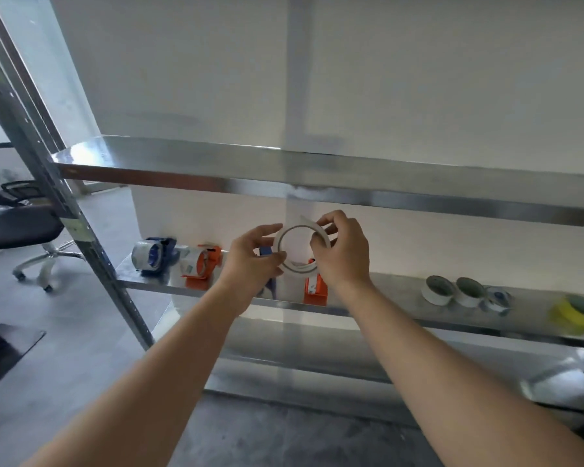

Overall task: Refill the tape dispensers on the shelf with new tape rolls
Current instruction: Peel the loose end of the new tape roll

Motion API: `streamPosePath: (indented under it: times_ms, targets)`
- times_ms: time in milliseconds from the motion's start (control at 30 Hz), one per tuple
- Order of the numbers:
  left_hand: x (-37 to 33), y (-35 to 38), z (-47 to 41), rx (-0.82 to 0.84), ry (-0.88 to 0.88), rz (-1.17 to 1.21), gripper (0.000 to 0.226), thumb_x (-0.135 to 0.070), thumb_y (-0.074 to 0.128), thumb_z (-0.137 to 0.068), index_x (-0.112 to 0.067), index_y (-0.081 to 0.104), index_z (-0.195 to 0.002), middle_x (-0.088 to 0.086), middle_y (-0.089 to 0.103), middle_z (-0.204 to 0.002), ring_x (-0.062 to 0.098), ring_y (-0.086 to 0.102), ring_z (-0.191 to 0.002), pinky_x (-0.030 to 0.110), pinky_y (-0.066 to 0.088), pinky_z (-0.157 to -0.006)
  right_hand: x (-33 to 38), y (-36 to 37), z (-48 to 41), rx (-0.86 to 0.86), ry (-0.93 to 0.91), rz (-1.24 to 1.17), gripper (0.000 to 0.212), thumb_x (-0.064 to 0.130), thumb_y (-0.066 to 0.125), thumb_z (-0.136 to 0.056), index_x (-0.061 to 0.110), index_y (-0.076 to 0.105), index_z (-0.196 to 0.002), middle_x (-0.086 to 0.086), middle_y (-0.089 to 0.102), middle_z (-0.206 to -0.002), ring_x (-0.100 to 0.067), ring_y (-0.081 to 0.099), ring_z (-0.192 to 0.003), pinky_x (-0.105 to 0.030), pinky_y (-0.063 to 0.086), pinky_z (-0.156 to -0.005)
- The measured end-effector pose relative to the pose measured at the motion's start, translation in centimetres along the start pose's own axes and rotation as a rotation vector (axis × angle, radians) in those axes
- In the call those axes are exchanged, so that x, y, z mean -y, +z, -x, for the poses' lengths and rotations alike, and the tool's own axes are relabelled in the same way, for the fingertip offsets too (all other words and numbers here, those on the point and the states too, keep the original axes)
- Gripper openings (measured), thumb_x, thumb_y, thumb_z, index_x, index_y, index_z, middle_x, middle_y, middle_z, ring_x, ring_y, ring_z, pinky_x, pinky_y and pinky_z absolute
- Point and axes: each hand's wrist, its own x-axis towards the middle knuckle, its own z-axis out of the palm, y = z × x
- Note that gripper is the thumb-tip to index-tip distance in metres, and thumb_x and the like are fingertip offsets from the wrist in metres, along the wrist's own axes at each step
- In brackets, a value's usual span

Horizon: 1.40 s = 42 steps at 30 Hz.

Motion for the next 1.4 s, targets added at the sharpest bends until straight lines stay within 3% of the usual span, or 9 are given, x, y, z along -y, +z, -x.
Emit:
streamPosePath:
  times_ms: [133, 333, 500, 600, 700, 800, 900, 1133, 1400]
  targets:
    - [0.5, -3.8, -0.4, 0.038, -0.032, -0.001, 0.035, -0.001, 0.079, -0.092, -0.022, 0.071, -0.119, 0.004, 0.077, -0.117, 0.039, 0.080, -0.086, 0.070, 0.061, -0.082, 1.9, 2.4, 1.1, 0.007, 0.004, 0.015, 0.017, 0.017, 0.071, -0.093, 0.026, 0.067, -0.108, 0.002, 0.059, -0.108, -0.011, 0.059, -0.093, -0.019, 0.053, -0.073]
    - [2.2, -6.8, -1.3, 0.046, -0.033, -0.013, 0.028, -0.001, 0.081, -0.089, -0.021, 0.072, -0.106, 0.006, 0.074, -0.122, 0.030, 0.079, -0.094, 0.056, 0.067, -0.081, 3.0, 5.0, 1.9, 0.078, 0.004, 0.083, 0.028, 0.012, 0.069, -0.093, 0.025, 0.073, -0.117, 0.002, 0.059, -0.110, -0.012, 0.060, -0.095, 0.003, 0.036, -0.068]
    - [3.6, -8.0, -2.7, 0.062, -0.072, 0.015, 0.027, -0.002, 0.081, -0.090, -0.022, 0.073, -0.106, 0.005, 0.075, -0.120, 0.029, 0.077, -0.102, 0.047, 0.068, -0.081, 2.2, 7.3, 1.3, 0.119, 0.017, 0.085, 0.026, 0.017, 0.071, -0.094, 0.027, 0.073, -0.119, 0.003, 0.060, -0.111, -0.009, 0.059, -0.093, -0.002, 0.037, -0.075]
    - [5.0, -8.6, -3.7, 0.026, -0.077, 0.001, 0.027, -0.006, 0.082, -0.089, -0.024, 0.074, -0.108, -0.002, 0.078, -0.116, 0.021, 0.076, -0.103, 0.039, 0.066, -0.086, 1.2, 9.2, 0.6, 0.150, 0.014, 0.073, 0.024, 0.019, 0.071, -0.094, 0.028, 0.073, -0.116, 0.006, 0.060, -0.108, -0.007, 0.060, -0.091, 0.002, 0.037, -0.069]
    - [6.4, -9.2, -4.8, 0.008, -0.103, -0.054, 0.029, -0.008, 0.083, -0.089, -0.027, 0.076, -0.110, -0.007, 0.079, -0.113, 0.017, 0.076, -0.101, 0.045, 0.062, -0.098, -0.1, 11.4, 0.0, 0.208, 0.032, 0.058, 0.023, 0.021, 0.071, -0.095, 0.027, 0.074, -0.117, 0.004, 0.061, -0.110, -0.009, 0.060, -0.094, -0.002, 0.038, -0.069]
    - [7.4, -9.5, -6.2, 0.024, -0.148, -0.067, 0.028, -0.010, 0.084, -0.089, -0.028, 0.076, -0.109, -0.005, 0.079, -0.113, 0.021, 0.075, -0.105, 0.054, 0.059, -0.103, -2.0, 13.3, -0.7, 0.289, 0.044, 0.049, 0.027, 0.021, 0.068, -0.098, 0.028, 0.071, -0.124, 0.002, 0.061, -0.114, -0.012, 0.061, -0.100, -0.007, 0.041, -0.079]
    - [8.3, -9.4, -7.8, -0.029, -0.163, -0.065, 0.027, -0.012, 0.086, -0.087, -0.029, 0.078, -0.107, -0.007, 0.076, -0.108, 0.023, 0.075, -0.103, 0.057, 0.060, -0.100, -3.2, 14.7, -2.0, 0.360, 0.056, 0.033, 0.033, 0.017, 0.062, -0.101, 0.031, 0.068, -0.130, 0.002, 0.055, -0.114, -0.010, 0.055, -0.098, -0.004, 0.037, -0.080]
    - [10.0, -9.6, -10.9, -0.067, -0.207, -0.032, 0.028, -0.007, 0.081, -0.091, -0.030, 0.077, -0.108, -0.004, 0.077, -0.107, 0.022, 0.073, -0.104, 0.052, 0.059, -0.103, -4.9, 16.8, -3.8, 0.433, 0.056, 0.010, 0.035, 0.011, 0.066, -0.096, 0.028, 0.068, -0.127, 0.003, 0.057, -0.115, -0.010, 0.057, -0.102, -0.017, 0.046, -0.090]
    - [12.0, -11.2, -16.4, 0.086, -0.231, -0.071, 0.026, -0.002, 0.076, -0.093, -0.026, 0.077, -0.103, -0.005, 0.078, -0.105, 0.018, 0.074, -0.103, 0.037, 0.062, -0.095, -5.9, 20.4, -5.4, 0.437, 0.164, 0.071, 0.034, 0.013, 0.068, -0.097, 0.027, 0.067, -0.129, 0.005, 0.061, -0.119, -0.009, 0.057, -0.105, -0.013, 0.043, -0.088]
